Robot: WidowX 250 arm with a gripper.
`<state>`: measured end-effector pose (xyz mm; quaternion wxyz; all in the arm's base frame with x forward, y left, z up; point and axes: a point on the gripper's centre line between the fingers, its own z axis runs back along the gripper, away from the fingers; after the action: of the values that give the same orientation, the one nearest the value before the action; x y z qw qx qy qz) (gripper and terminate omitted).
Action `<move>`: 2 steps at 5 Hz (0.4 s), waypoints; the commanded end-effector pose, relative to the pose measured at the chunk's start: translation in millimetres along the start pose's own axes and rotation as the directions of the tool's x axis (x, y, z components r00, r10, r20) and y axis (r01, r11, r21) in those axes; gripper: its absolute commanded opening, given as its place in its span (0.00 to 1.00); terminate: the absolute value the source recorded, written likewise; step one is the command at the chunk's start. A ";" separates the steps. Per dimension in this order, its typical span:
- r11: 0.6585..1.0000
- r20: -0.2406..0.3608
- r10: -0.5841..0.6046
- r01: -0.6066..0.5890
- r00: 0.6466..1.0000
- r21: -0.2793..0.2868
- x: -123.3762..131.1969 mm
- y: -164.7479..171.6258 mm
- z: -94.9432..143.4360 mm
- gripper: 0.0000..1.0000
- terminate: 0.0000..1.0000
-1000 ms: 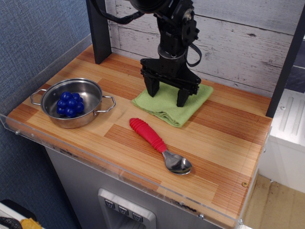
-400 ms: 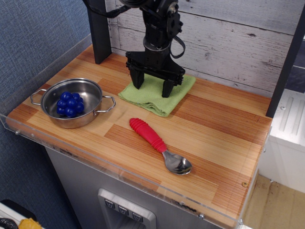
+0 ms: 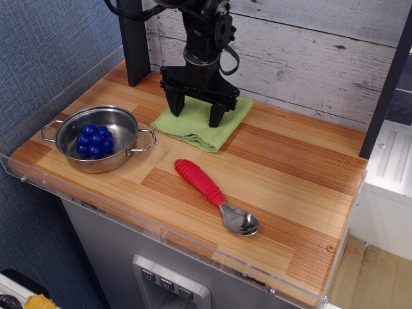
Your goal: Slide towel over to just above the pot.
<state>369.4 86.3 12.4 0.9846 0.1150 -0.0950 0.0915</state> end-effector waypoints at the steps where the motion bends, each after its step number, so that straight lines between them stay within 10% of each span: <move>1: 1.000 0.010 0.031 -0.031 0.999 -0.002 -4.0 16.4 5.2 1.00 0.00; 2: 0.999 0.031 0.030 -0.029 0.999 -0.015 1.1 15.8 13.6 1.00 0.00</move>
<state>369.6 94.0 14.5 0.9850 0.1012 -0.0989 0.0986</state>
